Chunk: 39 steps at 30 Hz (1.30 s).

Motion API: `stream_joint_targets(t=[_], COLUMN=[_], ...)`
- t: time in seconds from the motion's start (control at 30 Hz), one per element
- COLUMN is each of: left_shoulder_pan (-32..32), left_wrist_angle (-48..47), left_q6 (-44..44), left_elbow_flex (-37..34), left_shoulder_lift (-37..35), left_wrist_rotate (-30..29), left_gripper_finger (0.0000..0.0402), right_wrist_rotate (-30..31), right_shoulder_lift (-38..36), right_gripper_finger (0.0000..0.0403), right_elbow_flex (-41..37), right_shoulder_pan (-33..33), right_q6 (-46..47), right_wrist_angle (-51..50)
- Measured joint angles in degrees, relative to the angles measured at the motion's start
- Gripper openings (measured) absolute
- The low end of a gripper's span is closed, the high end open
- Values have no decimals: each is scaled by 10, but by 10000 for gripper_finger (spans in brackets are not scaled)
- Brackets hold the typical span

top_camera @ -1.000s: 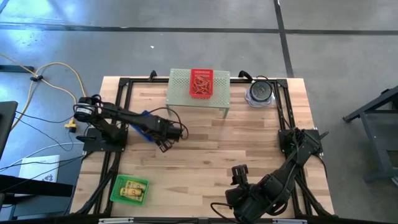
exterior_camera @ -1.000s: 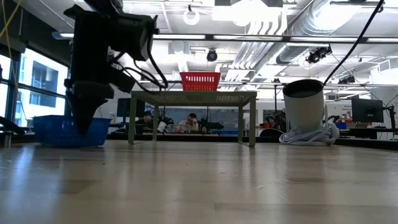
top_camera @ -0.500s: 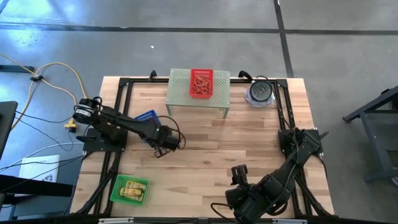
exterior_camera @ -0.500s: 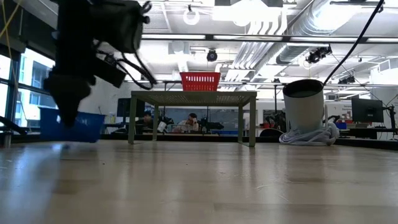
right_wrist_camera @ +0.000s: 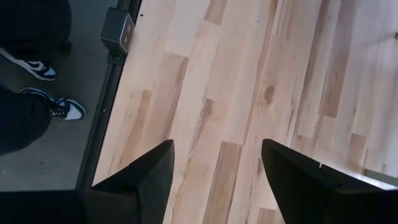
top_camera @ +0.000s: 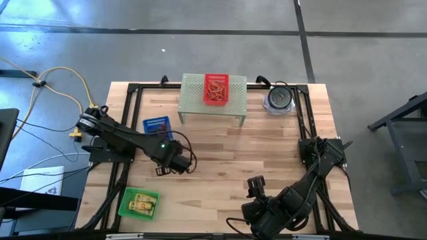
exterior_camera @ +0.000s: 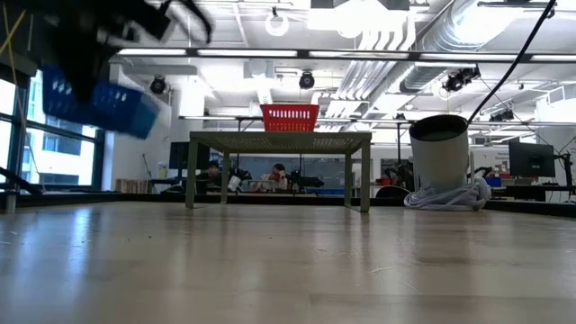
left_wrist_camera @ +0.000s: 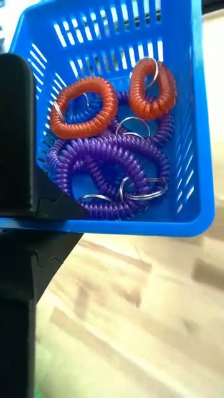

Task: Pick & Place Office Desk Supplies
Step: Put the blue bin with spring keychains on the shelf

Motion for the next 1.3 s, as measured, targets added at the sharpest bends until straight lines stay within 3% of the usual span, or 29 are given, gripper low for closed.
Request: stream_joint_targets(t=[0.2,0.4,0.67,0.87,1.3], left_shoulder_pan=[19,87,234,326,383], left_wrist_angle=[-2,-2,6,88,175], left_q6=[143,300,424,517,619], left_elbow_flex=[101,152,158,158,158], left_shoulder_lift=[0,-1,-2,-2,10], left_wrist_rotate=[-22,-51,-70,-30,12], left_gripper_finger=[1,1,1,1,1], right_wrist_rotate=[12,15,15,15,9], right_shoulder_lift=[0,0,0,0,0], right_gripper_finger=[231,231,231,231,231], right_elbow_flex=[0,0,0,0,0], right_shoulder_pan=[0,-2,-9,-23,-39], right_q6=[0,0,1,-9,-15], right_wrist_angle=[2,10,13,14,30])
